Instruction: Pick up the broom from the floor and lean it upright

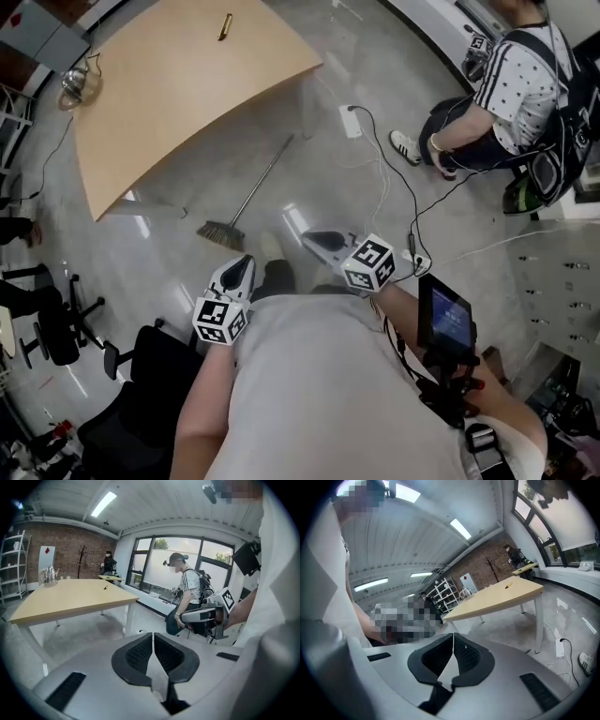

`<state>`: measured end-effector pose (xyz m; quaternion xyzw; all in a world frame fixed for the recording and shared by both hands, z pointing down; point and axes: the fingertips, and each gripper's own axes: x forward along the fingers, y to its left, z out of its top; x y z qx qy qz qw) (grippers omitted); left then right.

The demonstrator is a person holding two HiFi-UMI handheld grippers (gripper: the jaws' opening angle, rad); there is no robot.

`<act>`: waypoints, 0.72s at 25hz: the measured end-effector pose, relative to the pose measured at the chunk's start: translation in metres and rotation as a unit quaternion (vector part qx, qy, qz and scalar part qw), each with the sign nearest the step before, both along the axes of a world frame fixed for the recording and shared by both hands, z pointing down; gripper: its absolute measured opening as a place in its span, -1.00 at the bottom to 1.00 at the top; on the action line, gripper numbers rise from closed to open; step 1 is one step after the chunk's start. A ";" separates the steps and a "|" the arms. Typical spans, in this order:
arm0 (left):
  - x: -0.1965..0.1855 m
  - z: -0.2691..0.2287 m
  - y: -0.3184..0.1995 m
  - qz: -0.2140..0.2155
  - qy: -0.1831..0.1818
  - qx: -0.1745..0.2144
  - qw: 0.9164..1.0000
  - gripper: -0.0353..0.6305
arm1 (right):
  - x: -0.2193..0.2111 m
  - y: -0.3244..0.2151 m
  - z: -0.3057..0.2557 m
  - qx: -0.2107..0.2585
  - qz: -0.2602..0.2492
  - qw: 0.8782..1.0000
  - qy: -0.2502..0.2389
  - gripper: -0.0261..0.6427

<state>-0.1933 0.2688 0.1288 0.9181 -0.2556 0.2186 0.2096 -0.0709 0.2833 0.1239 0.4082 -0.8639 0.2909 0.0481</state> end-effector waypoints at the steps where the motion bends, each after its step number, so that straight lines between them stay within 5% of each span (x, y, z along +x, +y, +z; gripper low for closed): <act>1: 0.002 0.001 -0.009 0.005 0.002 0.000 1.000 -0.83 | 0.001 -0.005 0.000 -0.001 0.004 1.000 0.002 -0.87; 12: 0.027 0.028 -0.108 0.104 0.022 -0.020 0.994 -0.83 | -0.003 -0.083 0.018 -0.026 0.065 0.997 0.037 -0.87; 18: 0.002 0.058 -0.143 0.150 -0.010 -0.055 0.987 -0.83 | -0.038 -0.117 0.036 -0.046 0.091 0.994 0.036 -0.87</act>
